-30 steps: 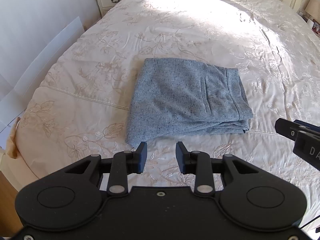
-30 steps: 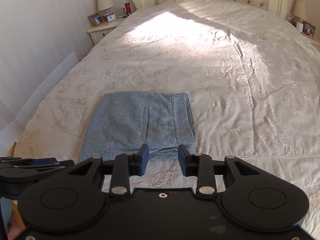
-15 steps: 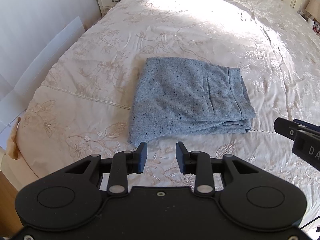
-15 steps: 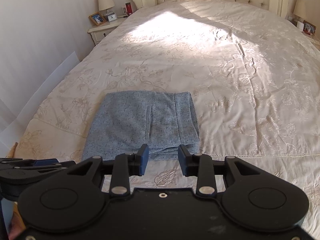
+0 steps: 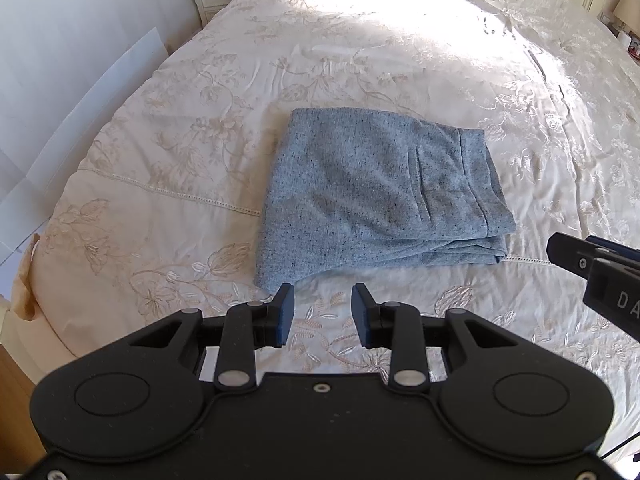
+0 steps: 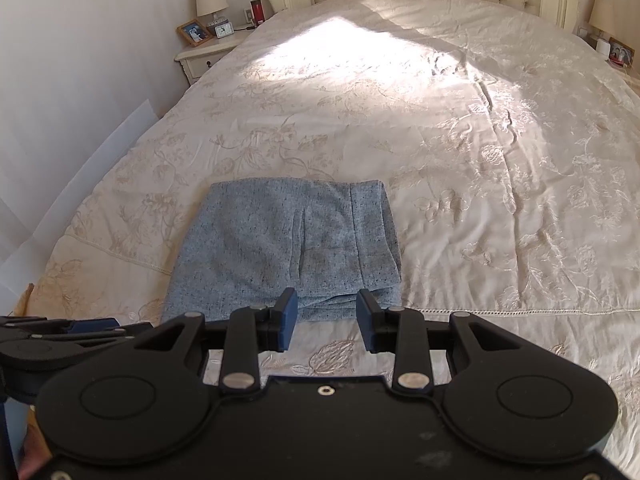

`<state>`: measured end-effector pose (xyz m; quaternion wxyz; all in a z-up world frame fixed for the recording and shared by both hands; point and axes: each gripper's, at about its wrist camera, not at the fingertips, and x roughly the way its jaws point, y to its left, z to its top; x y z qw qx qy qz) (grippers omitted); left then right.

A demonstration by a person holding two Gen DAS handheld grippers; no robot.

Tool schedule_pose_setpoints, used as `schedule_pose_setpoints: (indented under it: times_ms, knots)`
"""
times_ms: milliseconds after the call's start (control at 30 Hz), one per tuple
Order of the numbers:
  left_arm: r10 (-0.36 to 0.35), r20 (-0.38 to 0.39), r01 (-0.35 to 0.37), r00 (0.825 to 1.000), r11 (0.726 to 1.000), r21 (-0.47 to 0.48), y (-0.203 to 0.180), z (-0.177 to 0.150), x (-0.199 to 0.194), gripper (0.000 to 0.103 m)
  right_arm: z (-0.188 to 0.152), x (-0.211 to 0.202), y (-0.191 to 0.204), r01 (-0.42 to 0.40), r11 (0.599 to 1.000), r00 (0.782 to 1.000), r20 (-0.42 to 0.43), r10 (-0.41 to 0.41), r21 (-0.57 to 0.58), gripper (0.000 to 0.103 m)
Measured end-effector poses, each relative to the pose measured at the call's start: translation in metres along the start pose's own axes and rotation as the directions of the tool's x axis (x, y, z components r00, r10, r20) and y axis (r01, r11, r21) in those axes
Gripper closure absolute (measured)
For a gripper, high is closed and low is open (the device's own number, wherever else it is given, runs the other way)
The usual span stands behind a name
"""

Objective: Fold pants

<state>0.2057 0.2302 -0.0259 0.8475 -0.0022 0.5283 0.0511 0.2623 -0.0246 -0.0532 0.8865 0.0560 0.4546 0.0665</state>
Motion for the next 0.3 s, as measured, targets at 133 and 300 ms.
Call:
schedule_pose_setpoints:
  times_ms: [133,300]
  knots:
    - [-0.004,-0.009,0.004,1.0,1.0,-0.005,-0.0001,0.0014,0.0029,0.061,0.0015,0.003,0.0005,-0.003,1.0,1.0,-0.005,0.003,0.001,0.068]
    - [0.001,-0.007,-0.001,1.0,1.0,0.002,-0.0008,0.003,0.0057,0.061,0.0033,0.0067,0.0003,-0.005,1.0,1.0,-0.011,0.005,0.003,0.068]
